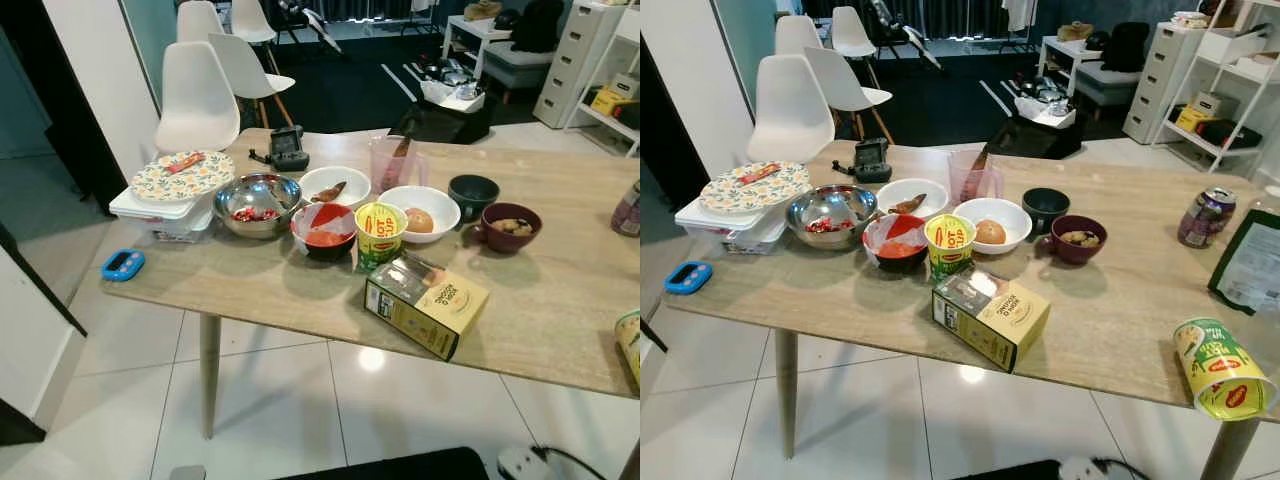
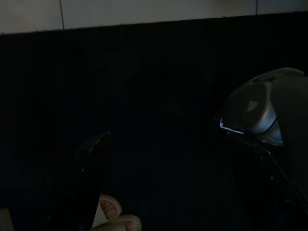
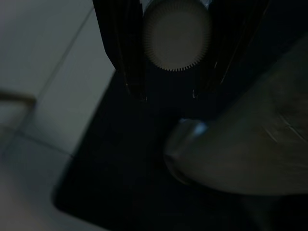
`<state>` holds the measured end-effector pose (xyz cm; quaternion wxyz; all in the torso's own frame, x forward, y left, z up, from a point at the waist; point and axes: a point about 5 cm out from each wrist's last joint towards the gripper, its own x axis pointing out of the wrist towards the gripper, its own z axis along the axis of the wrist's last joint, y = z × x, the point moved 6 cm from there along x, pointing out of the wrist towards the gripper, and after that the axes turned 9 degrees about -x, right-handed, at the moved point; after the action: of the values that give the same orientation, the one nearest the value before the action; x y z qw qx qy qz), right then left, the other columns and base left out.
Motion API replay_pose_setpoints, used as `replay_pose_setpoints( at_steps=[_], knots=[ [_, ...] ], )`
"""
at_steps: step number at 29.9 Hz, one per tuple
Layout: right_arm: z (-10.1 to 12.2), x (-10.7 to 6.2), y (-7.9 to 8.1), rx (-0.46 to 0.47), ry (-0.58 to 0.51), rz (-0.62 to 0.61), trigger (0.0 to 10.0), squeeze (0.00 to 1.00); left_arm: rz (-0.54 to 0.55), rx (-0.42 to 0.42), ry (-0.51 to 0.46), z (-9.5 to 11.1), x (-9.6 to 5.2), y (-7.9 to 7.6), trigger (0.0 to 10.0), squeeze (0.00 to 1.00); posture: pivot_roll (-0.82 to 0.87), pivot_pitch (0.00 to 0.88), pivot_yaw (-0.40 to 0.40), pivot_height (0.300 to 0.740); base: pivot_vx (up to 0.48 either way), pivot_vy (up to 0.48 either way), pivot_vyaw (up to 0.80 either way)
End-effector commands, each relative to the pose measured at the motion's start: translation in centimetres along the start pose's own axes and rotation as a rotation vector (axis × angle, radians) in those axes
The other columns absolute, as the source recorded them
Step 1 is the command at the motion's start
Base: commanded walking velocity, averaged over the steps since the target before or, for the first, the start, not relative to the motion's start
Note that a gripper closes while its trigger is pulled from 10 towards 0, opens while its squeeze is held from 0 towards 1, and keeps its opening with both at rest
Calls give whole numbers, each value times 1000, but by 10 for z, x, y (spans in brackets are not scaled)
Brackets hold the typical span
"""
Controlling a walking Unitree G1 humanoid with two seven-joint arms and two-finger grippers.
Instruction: Restocking fridge
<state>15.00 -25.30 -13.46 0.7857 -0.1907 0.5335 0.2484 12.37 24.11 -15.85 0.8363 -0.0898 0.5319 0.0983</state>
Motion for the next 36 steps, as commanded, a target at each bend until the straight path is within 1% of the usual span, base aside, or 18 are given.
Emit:
replay_pose_setpoints(
  at_steps=[1, 2, 3, 4, 6, 7, 9, 11, 12, 13, 14, 16, 17, 21, 25, 28, 33, 36],
  knots=[
    [3, 1, -4, 18, -4, -47, 10000, 0, -1, 3, -5, 2, 0, -1, 10000, 0, -16, 0, -10, 740, 0, 0, 0],
    [-4, 3, -8, 87, 18, -129, 10000, 0, -4, 4, -7, 3, 1, -2, 10000, 0, -15, 0, -11, 740, 0, 0, 0],
    [-4, 3, -8, 87, 18, -129, 10000, 0, -4, 4, -7, 3, 1, -2, 10000, 0, -15, 0, -11, 740, 0, 0, 0],
    [-7, 3, -9, 119, 25, -156, 10000, 0, -5, 4, -8, 3, 1, -3, 10000, 0, -15, 0, -11, 740, 0, 0, 0],
    [-16, 2, -12, 239, 38, -240, 10000, 0, -8, 3, -8, 3, 1, -5, 10000, 0, -11, 0, -11, 740, 0, 0, 0],
    [-16, 2, -12, 239, 38, -240, 10000, 0, -8, 3, -8, 3, 1, -5, 10000, 0, -11, 0, -11, 740, 0, 0, 0],
    [-25, 2, -11, 343, 50, -300, 10000, 0, -9, -1, -9, 3, 1, -6, 10000, 0, -12, 0, -9, 740, 0, 0, 0],
    [-25, 2, -11, 343, 50, -300, 10000, 0, -9, -1, -9, 3, 1, -6, 10000, 0, -12, 0, -9, 740, 0, 0, 0],
    [-29, 2, -11, 390, 54, -328, 10000, 0, -8, -1, -9, 3, 1, -6, 10000, 0, -13, 0, -6, 740, 0, 0, 0],
    [-29, 2, -11, 390, 54, -328, 10000, 0, -8, -1, -9, 3, 1, -6, 10000, 0, -13, 0, -6, 740, 0, 0, 0],
    [-29, 3, -9, 443, 50, -349, 10000, 0, -6, -2, -9, 3, 1, -6, 10000, 0, -16, 0, -3, 740, 0, 0, 0],
    [-23, 7, -4, 496, 33, -359, 10000, 0, -2, -1, -9, 3, 1, -5, 10000, 0, -20, 0, 0, 740, 0, 0, 0],
    [-23, 7, -4, 496, 33, -359, 10000, 0, -2, -1, -9, 3, 1, -5, 10000, 0, -20, 0, 0, 740, 0, 0, 0],
    [-12, 12, -2, 505, 18, -372, 10000, 0, 1, -5, -8, 2, 1, -6, 10000, 0, -16, 0, -2, 740, 0, 0, 0],
    [-10, 12, -4, 500, 16, -381, 10000, 0, 0, -8, -9, 1, 1, -6, 10000, 0, -20, 0, -4, 740, 0, 0, 0],
    [-3, 9, -15, 473, 1, -417, 10000, 0, 9, -17, 2, -4, 1, -5, 10000, 0, -19, 0, -4, 740, 0, 0, 0],
    [-7, 6, -19, 448, 15, -436, 10000, 0, 23, -24, 19, -13, -1, -2, 10000, 0, -25, 0, -3, 740, 0, 0, 0],
    [-14, 3, -23, 484, 27, -462, 10000, 0, 31, -11, 28, -18, -3, 4, 10000, 0, -28, 0, -2, 740, 0, 0, 0]
  ],
)
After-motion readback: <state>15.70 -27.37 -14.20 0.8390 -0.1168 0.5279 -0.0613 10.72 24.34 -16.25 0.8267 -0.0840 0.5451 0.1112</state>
